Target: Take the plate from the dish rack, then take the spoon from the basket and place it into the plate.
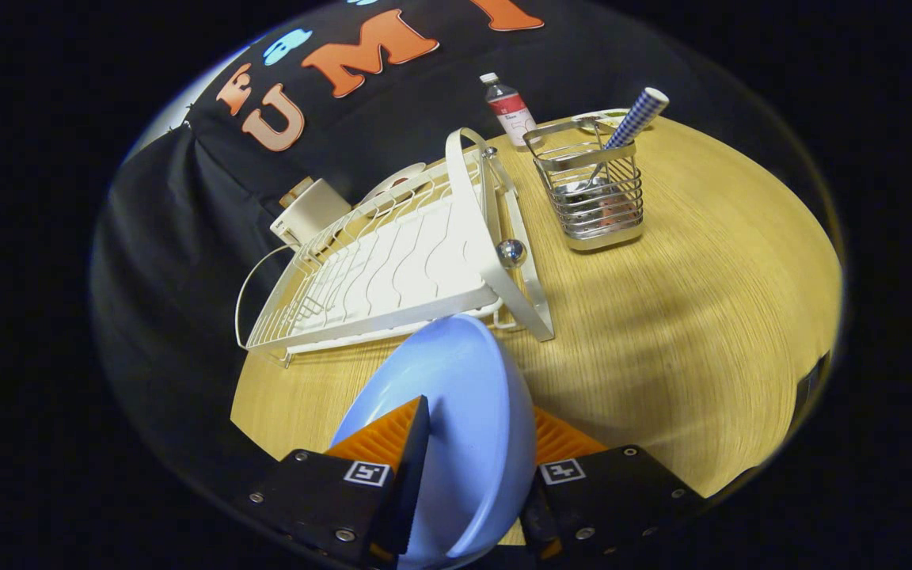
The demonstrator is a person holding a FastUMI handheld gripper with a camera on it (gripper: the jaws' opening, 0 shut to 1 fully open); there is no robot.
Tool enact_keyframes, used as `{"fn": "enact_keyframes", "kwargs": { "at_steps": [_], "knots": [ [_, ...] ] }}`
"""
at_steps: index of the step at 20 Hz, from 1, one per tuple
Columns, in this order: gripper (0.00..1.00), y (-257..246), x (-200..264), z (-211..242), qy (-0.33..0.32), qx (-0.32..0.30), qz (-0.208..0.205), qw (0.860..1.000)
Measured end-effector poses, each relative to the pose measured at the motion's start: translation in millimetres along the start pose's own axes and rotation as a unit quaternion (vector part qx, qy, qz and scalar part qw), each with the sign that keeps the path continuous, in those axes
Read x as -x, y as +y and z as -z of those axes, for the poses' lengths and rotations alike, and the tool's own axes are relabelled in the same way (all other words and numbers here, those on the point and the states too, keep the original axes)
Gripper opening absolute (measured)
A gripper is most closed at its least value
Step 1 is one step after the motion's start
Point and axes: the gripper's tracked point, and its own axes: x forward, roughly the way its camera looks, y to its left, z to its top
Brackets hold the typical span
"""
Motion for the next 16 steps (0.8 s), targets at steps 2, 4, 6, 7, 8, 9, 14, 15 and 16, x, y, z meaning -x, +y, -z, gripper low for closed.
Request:
{"fn": "enact_keyframes", "kwargs": {
  "at_steps": [2,4,6,7,8,9,14,15,16],
  "knots": [
    [0.60,-5,-2,-3,-0.011,0.018,0.020,1.000],
    [0.68,-7,-2,-6,-0.019,0.032,0.029,0.999],
    [0.71,-16,-3,-9,-0.027,0.045,0.049,0.997],
    [0.76,-21,-1,-10,-0.031,0.054,0.060,0.996],
    [0.78,-27,-1,-13,-0.036,0.065,0.078,0.994],
    [0.79,-36,1,-17,-0.047,0.082,0.099,0.991],
    [0.76,-50,14,-49,-0.095,0.083,0.117,0.985],
    [0.76,-55,18,-57,-0.105,0.079,0.122,0.984],
    [0.76,-61,23,-67,-0.119,0.075,0.128,0.982]
  ]
}}
